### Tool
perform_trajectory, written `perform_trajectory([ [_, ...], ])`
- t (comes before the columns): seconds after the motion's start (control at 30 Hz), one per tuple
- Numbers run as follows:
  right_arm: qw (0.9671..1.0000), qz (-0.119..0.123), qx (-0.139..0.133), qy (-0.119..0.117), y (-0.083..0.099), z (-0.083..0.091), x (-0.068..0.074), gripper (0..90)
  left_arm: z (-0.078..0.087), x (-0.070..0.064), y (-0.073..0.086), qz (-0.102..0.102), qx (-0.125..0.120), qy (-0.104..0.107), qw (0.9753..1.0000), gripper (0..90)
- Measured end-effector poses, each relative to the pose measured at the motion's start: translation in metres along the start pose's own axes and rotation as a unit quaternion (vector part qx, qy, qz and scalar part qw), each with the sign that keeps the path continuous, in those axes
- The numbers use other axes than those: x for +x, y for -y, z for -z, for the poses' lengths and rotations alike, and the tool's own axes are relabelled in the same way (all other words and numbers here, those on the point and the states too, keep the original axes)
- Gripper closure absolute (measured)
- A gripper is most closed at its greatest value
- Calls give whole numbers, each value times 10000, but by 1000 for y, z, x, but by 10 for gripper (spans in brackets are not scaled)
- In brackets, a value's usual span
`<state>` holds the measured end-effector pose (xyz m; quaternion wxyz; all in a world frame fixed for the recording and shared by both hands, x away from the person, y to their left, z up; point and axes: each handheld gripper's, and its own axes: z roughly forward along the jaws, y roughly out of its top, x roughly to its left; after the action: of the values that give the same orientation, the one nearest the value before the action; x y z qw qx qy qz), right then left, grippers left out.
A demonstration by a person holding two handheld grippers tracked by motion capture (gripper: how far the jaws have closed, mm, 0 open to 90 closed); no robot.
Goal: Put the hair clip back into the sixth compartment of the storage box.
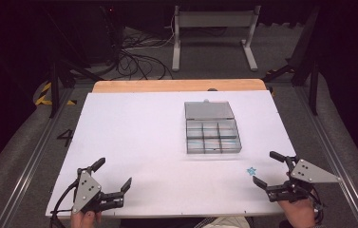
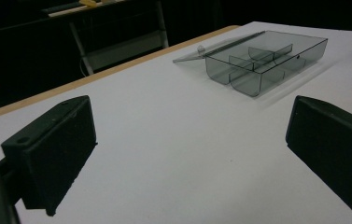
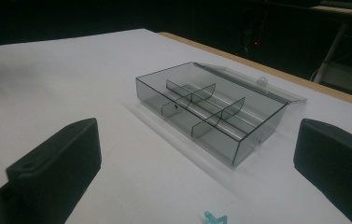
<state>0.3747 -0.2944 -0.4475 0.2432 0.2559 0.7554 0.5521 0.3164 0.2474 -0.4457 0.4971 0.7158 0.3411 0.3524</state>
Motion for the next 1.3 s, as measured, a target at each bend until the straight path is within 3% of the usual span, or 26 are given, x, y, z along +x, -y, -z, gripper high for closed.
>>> perform_trajectory([
  [0.83, 10000, -18, 56, -7, -3, -1, 1, 26, 0, -1, 0, -25, 57, -30, 10000, 24],
  [1.3, 9994, -17, 337, -67, -15, -10, -6, 40, -2, 0, 0, -23, 101, -26, 9999, 24],
])
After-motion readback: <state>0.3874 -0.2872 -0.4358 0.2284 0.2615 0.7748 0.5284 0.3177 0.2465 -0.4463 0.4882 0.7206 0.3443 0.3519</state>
